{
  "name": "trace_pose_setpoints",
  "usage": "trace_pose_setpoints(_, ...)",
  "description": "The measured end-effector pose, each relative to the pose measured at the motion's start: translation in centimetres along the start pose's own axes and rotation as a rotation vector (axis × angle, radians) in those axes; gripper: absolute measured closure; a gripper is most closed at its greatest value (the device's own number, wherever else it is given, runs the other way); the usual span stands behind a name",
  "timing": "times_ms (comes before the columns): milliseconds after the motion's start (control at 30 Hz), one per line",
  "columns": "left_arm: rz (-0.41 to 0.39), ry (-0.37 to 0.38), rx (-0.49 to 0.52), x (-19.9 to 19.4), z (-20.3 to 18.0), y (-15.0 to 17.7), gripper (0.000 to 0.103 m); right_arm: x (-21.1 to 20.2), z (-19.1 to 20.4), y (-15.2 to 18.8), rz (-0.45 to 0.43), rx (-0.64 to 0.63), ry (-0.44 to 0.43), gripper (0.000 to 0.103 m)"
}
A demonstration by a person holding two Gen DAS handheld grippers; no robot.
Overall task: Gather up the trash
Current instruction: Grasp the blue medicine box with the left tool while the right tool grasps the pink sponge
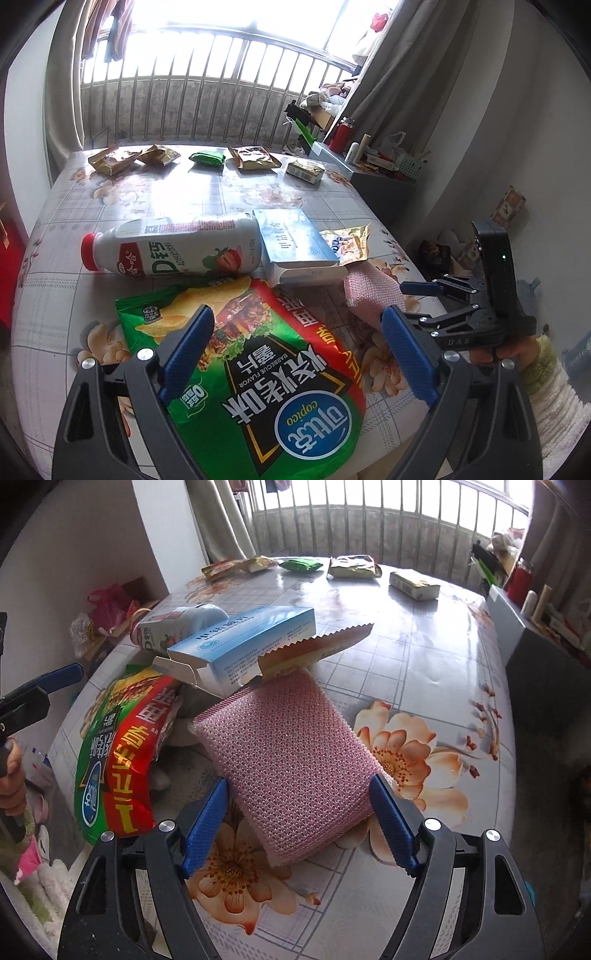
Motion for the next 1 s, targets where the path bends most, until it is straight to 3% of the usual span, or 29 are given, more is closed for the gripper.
trace_pose_setpoints(67,0.007,-0.001,0.013,0.4,-0.5,-0.8,0.013,-0.5,-0.4,0.6,0.001,0.053,-0.015,0.041)
trace_pose_setpoints(267,0.047,-0.013,0.053,2.4,-1.8,-2.2,0.013,-2.4,-1.7,3.1,0.008,0.207,-0.025,0.050)
trace_pose_setpoints(567,0.131,-0.081,0.122,7.3,-2.0,-3.7,0.013,-4.4,-3.4,6.9,-0.008,0.383,-0.030,0.050)
trace_pose_setpoints(1000,0.219,-0.197,0.037,12.6,0.6,-3.1,0.013,-4.9,-3.5,6.8,-0.049,0.427,-0.083,0.050)
Point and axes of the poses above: each gripper's, at about its wrist camera, not at the fingertips, and x roughly the way its jaws point, z to its left, y to its underside, the point moved 9 cm from there along x, roughly the way its jaws point, and after that the axes turned 4 degrees about x, right-handed, at the moved point
